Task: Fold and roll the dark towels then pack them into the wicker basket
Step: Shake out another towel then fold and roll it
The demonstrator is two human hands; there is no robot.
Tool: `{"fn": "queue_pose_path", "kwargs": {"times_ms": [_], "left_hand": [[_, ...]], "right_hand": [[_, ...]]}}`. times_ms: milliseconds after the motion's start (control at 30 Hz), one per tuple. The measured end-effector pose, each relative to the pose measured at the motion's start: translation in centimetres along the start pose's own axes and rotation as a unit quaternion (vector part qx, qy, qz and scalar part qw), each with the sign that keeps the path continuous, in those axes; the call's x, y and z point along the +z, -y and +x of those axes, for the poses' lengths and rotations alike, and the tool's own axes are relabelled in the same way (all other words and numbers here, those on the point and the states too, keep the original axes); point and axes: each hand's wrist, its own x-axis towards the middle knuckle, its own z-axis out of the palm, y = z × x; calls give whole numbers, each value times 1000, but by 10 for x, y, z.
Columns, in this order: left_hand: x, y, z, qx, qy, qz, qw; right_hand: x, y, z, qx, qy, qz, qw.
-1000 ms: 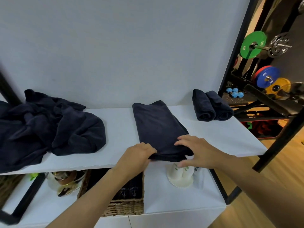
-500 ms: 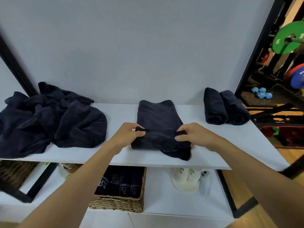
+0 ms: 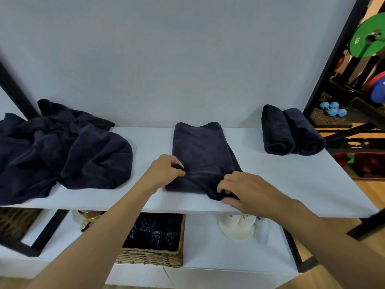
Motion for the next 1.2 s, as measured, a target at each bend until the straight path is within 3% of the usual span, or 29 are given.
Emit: {"fn": "queue_pose_path", "kwargs": {"times_ms": [167, 267, 400, 467, 633, 733, 767, 867, 1000, 1100, 1200], "left_hand": [[6, -2, -5, 33, -33, 73, 996], [10, 0, -9, 51, -60, 106, 991], [13, 2, -22, 162, -156, 180, 958], [17, 8, -26, 235, -153, 216, 935], [9, 22, -32, 321, -111, 198, 919], [5, 31, -33, 396, -94, 319, 856], [4, 34, -31, 403, -94, 328, 849], [2, 31, -28, 368, -78, 274, 885], [0, 25, -19, 319, -33, 237, 917], [-1, 20, -11, 289, 7, 220, 932], [-6, 16, -4, 269, 42, 203, 941]], "right_hand": [[14, -2, -2, -29, -63, -40, 997], [4, -2, -1, 49, -64, 114, 990], [-15, -13, 10, 153, -51, 337, 927], [-23, -20, 16, 175, -40, 375, 909], [-30, -44, 27, 253, 53, 424, 868], [-27, -56, 35, 295, 72, 429, 851], [-26, -58, 38, 298, 63, 428, 851], [-21, -61, 41, 290, 11, 411, 864], [-21, -58, 42, 248, -98, 246, 932], [-24, -31, 34, 91, -251, 118, 956], [-2, -5, 24, -83, -228, -51, 969]]}}
